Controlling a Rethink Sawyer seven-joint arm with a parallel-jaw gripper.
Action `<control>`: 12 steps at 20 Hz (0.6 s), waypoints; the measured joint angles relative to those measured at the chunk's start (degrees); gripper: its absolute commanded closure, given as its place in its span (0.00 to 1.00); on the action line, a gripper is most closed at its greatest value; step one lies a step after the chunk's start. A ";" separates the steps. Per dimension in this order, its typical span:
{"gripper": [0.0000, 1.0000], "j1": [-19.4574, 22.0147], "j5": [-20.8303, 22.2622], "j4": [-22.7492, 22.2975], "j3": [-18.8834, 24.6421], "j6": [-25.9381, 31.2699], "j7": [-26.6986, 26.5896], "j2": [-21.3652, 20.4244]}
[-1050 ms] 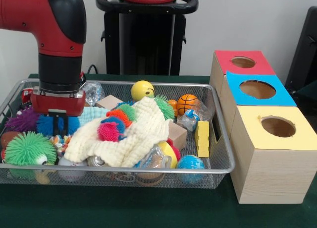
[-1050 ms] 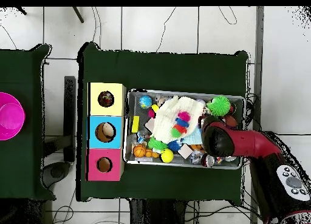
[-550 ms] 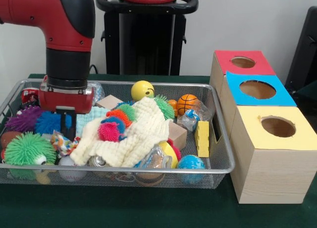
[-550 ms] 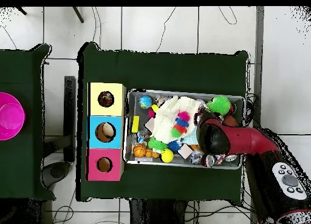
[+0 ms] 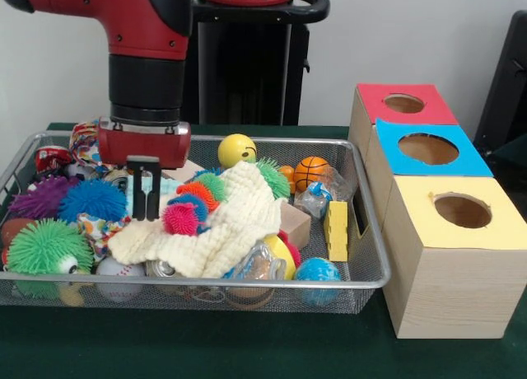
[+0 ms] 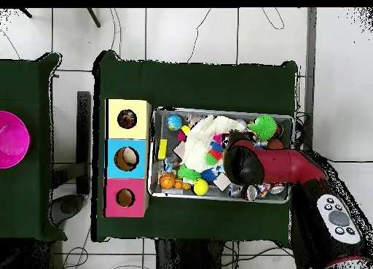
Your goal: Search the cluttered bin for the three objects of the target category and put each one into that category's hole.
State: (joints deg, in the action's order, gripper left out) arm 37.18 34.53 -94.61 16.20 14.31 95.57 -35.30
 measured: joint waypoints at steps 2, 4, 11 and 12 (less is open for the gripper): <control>1.00 -0.55 -0.18 -0.09 -0.01 0.53 0.00 -0.48; 1.00 -1.22 -0.25 -0.09 -0.02 1.18 0.00 -1.03; 1.00 -2.99 -0.05 -0.01 -0.83 1.53 0.00 -1.83; 1.00 -3.16 0.02 0.07 -1.08 1.53 0.00 -1.83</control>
State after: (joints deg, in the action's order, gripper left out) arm 34.02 34.55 -94.54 15.11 15.84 95.57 -37.13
